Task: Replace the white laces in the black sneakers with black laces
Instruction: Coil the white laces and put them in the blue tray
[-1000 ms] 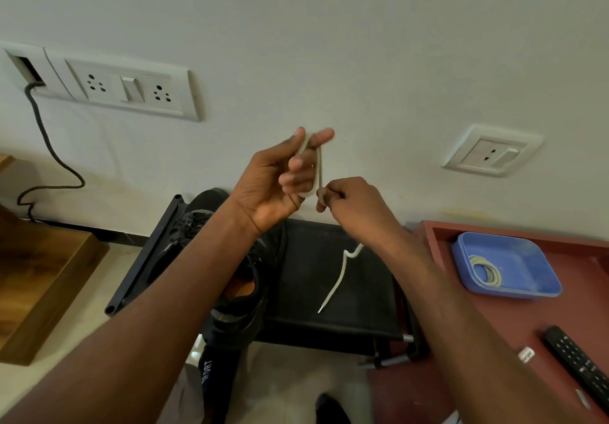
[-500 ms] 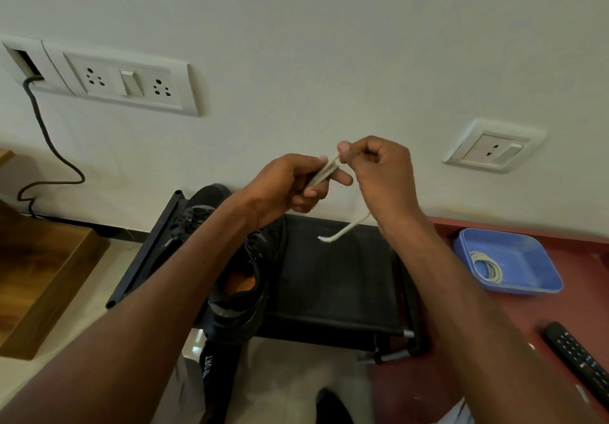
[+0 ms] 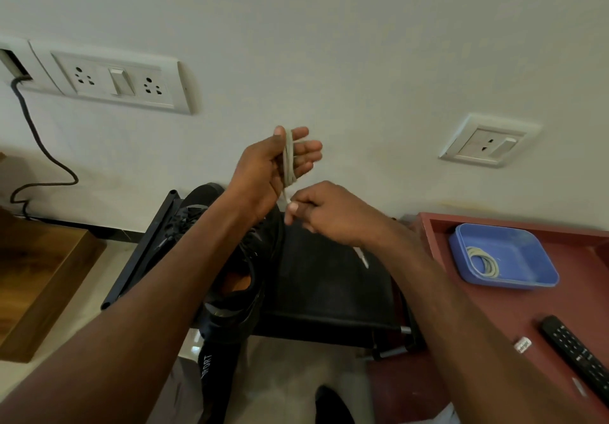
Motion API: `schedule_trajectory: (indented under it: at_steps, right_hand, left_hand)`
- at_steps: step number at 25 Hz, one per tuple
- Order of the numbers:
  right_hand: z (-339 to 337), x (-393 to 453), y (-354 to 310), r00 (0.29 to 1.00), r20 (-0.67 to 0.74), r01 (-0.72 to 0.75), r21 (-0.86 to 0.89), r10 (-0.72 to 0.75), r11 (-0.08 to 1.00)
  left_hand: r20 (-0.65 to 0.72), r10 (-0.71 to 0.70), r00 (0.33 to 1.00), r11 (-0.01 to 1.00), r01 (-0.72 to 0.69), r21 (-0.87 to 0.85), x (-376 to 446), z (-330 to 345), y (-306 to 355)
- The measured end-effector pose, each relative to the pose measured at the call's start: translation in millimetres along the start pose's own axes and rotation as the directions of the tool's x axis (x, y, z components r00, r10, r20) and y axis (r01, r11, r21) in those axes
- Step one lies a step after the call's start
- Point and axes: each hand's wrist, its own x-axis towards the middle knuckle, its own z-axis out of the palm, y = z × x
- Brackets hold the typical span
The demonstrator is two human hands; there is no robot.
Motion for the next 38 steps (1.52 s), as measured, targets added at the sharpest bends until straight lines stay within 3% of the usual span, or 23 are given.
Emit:
schedule_trajectory:
  at_steps: [2,3,5,7,9,12,15,19,24,28,33,38]
  right_hand:
    - [-1.8,1.0,-4.7,0.979,-0.189,0.096,0.083,-0.079,0.992]
    - [-4.8,3.3,-3.5,0.930,-0.354,0.138,0.087,-0.099,0.987]
    - [-11.2,5.5,3.4,0.771,-0.630,0.150,0.038,-0.093,0.988]
    - [-13.4,5.5,9.0,0.670,-0.741,0.102,0.042,-0.038,0.994]
    - [-13.6,6.5,12.5,0.716,-0.693,0.087,0.209,0.084,0.974]
    - [-11.6,3.9,8.8,0.867,-0.428,0.020,0.540,0.254,0.842]
    - [-10.9,5.1,9.6,0.901,-0.342,-0.028,0.567,0.266,0.823]
    - [-5.6,9.4,11.3,0.893,-0.416,0.030,0.439,0.174,0.898]
    - [1.7,14.4,15.7,0.845,-0.501,0.038,0.405,0.187,0.913]
    - [-3.6,12.4,16.5,0.770,-0.619,-0.117,0.101,0.155,0.988]
    - [-24.3,6.3,26.6,0.741,-0.602,-0.183,0.242,0.295,0.953]
    - [-41.4,-3.9,45.0,0.670,-0.618,-0.214,0.370,0.411,0.904]
  left_hand:
    - [-0.002,0.063,0.998,0.903,-0.056,0.425,-6.7,-1.8,0.9]
    - [0.023,0.069,0.997,0.842,-0.071,0.534,-9.7,-0.7,1.3]
    - [0.068,0.014,0.998,0.793,-0.053,0.607,-13.4,2.5,4.1]
    - [0.135,-0.135,0.982,0.845,0.042,0.532,-13.9,7.1,5.2]
    - [0.236,-0.266,0.935,0.944,0.202,0.261,-12.2,11.8,1.7]
    - [0.297,-0.266,0.917,0.938,0.317,-0.139,-8.1,13.6,-8.7]
    - [0.244,-0.221,0.944,0.901,0.293,-0.319,-4.8,10.4,-14.9]
    - [0.146,-0.185,0.972,0.893,0.228,-0.388,-2.4,12.4,-18.2]
    - [0.048,-0.198,0.979,0.911,0.202,-0.359,-1.1,19.3,-26.1]
    - [-0.043,-0.225,0.973,0.958,0.213,-0.191,2.2,27.2,-28.6]
    - [-0.072,-0.257,0.964,0.966,0.255,-0.034,9.2,36.6,-29.9]
    - [-0.124,-0.205,0.971,0.944,0.230,0.238,12.1,61.7,-40.6]
